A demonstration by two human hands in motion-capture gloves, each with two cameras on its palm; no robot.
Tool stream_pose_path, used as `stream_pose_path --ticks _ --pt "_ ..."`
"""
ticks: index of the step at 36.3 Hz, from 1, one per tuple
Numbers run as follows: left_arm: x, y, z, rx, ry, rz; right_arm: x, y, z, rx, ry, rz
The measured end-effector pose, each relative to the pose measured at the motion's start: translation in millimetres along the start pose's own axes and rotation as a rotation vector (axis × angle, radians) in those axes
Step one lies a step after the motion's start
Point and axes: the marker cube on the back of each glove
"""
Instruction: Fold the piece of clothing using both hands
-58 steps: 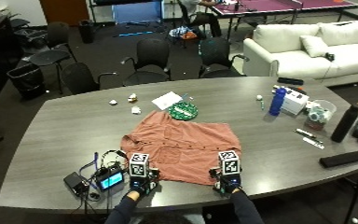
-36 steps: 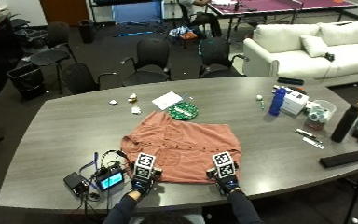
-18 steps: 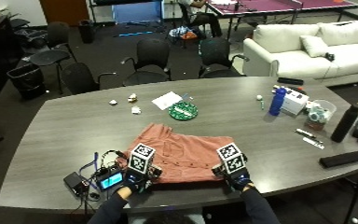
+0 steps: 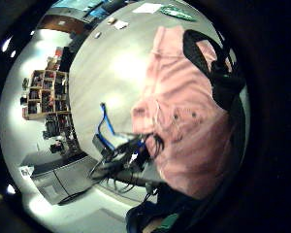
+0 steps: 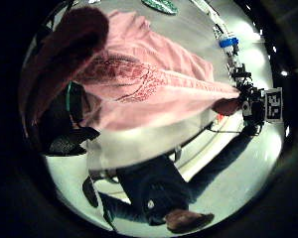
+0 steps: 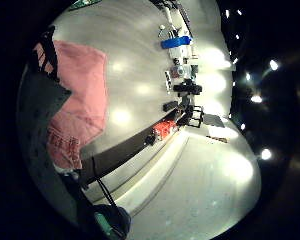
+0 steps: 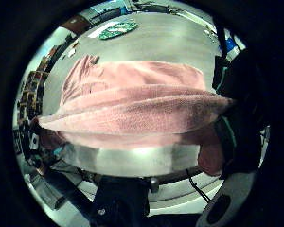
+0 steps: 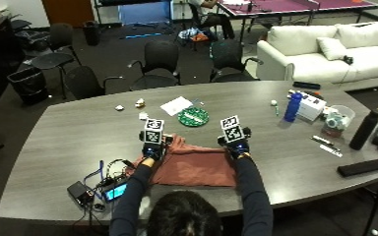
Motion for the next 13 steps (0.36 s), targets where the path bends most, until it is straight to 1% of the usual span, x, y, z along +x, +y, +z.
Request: stream_pose_path --ticks 2,4,7,9,13 --pt "4 -10 10 0.038 -0.031 -0.040 -8 -10 7 -0.022 -0.016 -0.004" --pt "8 -33 29 0.106 -0.078 -0.099 -17 -30 22 -0.018 -0.020 0.012" --pt "8 -70 56 0.250 -0.179 -0.215 -26 -61 44 0.042 0.000 0.084" --pt "8 -87 70 0.326 -0.224 -0.254 -28 -71 55 0.078 0.029 0.136" --pt "10 -94 87 0.319 -0.240 -0.286 -26 -76 63 0.131 0.090 0.200"
